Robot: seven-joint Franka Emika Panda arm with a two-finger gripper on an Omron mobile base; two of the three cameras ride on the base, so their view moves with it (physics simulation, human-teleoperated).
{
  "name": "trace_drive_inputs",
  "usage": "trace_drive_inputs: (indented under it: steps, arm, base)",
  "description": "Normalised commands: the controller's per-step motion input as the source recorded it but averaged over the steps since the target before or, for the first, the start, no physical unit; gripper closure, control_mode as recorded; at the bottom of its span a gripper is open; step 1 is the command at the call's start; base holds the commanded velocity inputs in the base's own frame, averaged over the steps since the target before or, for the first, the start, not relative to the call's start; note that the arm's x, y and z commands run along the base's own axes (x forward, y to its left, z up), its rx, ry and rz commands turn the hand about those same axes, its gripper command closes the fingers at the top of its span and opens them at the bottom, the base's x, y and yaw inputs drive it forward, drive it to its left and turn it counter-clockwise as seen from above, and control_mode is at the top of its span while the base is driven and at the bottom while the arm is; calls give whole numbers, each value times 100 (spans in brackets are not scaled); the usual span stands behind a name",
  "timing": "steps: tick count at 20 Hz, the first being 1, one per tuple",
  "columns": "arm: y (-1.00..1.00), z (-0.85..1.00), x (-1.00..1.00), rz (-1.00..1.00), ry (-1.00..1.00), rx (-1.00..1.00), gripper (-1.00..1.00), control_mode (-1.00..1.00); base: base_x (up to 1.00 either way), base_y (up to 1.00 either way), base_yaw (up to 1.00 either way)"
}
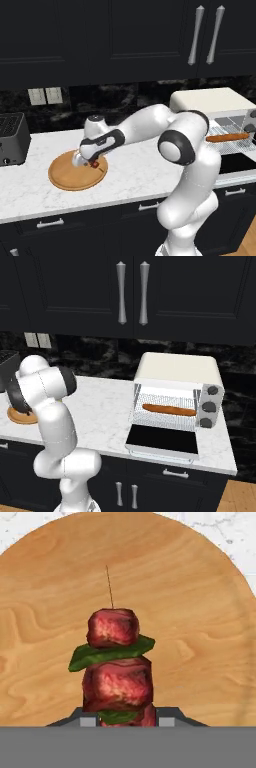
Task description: Pick up the kebab skewer and baguette bread, and place them inside the toaster oven. Close the toaster oven door and start by setting the timer.
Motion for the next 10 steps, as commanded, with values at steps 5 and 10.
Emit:
trace_drive_inputs:
  steps: [5, 10]
  arm:
    - [-2, 70, -68, -69, 0, 24, 100, -100]
    - [-25, 69, -35, -72, 0, 8, 100, -100]
  base:
    - [0, 0, 0]
    - [0, 0, 0]
